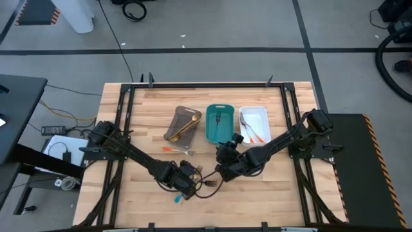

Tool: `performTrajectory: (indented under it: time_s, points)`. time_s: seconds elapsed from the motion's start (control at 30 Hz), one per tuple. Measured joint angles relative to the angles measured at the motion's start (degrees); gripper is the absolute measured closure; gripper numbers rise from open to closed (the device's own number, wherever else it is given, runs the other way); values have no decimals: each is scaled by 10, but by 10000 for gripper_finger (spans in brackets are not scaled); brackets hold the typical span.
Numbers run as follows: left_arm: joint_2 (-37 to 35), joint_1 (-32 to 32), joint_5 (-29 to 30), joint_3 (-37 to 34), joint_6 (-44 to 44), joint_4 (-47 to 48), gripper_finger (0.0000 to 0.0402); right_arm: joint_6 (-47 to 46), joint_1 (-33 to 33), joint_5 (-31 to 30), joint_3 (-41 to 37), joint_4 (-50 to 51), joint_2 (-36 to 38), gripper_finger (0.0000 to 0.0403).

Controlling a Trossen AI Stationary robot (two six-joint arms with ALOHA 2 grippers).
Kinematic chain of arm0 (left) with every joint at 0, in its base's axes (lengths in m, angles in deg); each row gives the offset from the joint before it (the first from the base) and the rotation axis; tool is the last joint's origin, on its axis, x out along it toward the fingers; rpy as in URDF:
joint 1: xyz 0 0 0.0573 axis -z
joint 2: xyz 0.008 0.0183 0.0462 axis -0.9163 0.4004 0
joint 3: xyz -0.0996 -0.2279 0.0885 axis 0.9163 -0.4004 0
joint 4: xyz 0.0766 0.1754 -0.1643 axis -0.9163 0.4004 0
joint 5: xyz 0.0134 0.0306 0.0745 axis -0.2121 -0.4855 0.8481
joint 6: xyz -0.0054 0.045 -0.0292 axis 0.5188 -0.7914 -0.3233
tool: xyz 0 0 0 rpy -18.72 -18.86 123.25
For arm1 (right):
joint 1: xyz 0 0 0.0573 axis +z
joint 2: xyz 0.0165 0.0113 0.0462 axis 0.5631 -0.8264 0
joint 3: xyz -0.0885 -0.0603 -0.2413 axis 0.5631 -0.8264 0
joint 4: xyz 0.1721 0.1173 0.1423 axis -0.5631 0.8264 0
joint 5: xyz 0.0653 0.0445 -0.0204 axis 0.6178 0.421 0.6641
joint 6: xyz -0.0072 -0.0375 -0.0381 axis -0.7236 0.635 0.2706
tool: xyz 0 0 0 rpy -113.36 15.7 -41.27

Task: Sort silverware by color (type)
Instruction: Put the blue fork into the green bin

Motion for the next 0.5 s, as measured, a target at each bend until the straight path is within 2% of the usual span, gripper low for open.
performTrajectory:
  time_s: [0.23,0.5]
  points:
    - [4,0,11,2,-24,21,260,-4,7,4,0,-1,0,288]
    - [17,-2,27,4,-94,29,260,-4,9,4,0,-3,0,288]
